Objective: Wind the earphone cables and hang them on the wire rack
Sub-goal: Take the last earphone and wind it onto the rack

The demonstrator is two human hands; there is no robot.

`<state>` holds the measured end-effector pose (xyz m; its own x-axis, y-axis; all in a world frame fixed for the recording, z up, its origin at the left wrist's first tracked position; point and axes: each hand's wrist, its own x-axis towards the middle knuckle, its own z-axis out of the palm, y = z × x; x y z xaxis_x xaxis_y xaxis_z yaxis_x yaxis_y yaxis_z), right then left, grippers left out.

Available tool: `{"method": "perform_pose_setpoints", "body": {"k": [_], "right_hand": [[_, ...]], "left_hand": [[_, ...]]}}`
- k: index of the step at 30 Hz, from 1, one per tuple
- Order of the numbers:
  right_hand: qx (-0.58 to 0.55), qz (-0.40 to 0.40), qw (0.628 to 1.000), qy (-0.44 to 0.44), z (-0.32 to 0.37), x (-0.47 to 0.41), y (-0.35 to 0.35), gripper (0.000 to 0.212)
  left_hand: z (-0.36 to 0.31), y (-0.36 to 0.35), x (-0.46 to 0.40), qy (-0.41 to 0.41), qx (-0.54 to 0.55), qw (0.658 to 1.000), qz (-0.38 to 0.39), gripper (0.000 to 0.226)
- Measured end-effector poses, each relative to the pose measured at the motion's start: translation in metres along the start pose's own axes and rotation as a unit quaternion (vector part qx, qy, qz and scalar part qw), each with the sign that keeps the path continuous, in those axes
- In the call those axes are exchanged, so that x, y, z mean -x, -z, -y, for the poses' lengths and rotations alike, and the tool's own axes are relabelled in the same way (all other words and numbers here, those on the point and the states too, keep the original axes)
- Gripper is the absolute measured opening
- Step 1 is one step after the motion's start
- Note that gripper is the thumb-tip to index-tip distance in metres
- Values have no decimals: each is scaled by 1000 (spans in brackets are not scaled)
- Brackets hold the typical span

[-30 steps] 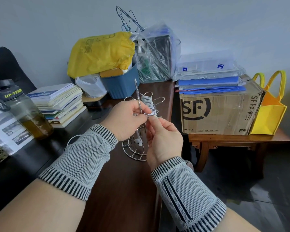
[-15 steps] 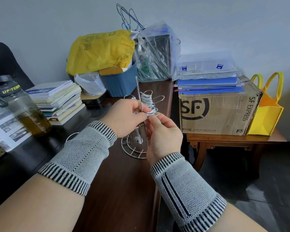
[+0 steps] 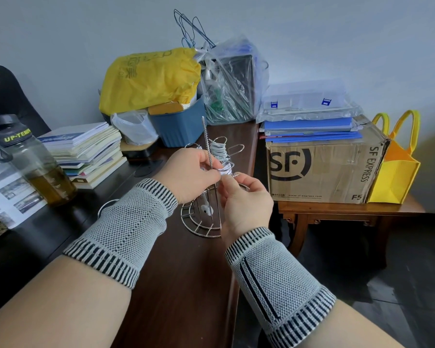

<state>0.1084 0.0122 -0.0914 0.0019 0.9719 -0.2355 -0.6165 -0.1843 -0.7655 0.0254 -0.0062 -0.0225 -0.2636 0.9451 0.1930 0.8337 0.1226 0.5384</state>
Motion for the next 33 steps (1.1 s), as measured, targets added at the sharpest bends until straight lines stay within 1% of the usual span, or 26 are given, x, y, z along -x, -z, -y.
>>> {"method": "perform_pose_setpoints", "body": {"k": [3, 5, 8, 13, 15, 18, 24, 29, 33], "right_hand": [[37, 11, 999, 25, -2, 1, -1, 15], [36, 31, 998, 30, -1, 4, -1, 13], [41, 48, 997, 38, -1, 7, 0, 20], [93, 6, 992, 85, -3, 5, 2, 14], [117, 11, 987, 111, -4, 3, 4, 15], [175, 20, 973, 151, -7, 2, 6, 7], [215, 27, 961, 172, -6, 1, 6, 14], [236, 32, 956, 172, -5, 0, 6, 17], [293, 46, 932, 207, 0, -1, 6, 18]], "left_hand": [[-2, -1, 0, -3, -3, 1000, 0, 18], [-2, -1, 1, -4, -4, 1000, -5, 19], [-1, -3, 2, -4, -7, 1000, -11, 18], [-1, -3, 0, 1, -14, 1000, -8, 20], [-1, -3, 0, 2, -13, 1000, -8, 20], [0, -3, 1, -1, -17, 1000, -9, 20], [4, -6, 3, -14, -3, 999, -32, 22], [6, -6, 3, -17, 10, 999, -43, 21], [8, -4, 2, -20, 5, 999, -37, 23]]}}
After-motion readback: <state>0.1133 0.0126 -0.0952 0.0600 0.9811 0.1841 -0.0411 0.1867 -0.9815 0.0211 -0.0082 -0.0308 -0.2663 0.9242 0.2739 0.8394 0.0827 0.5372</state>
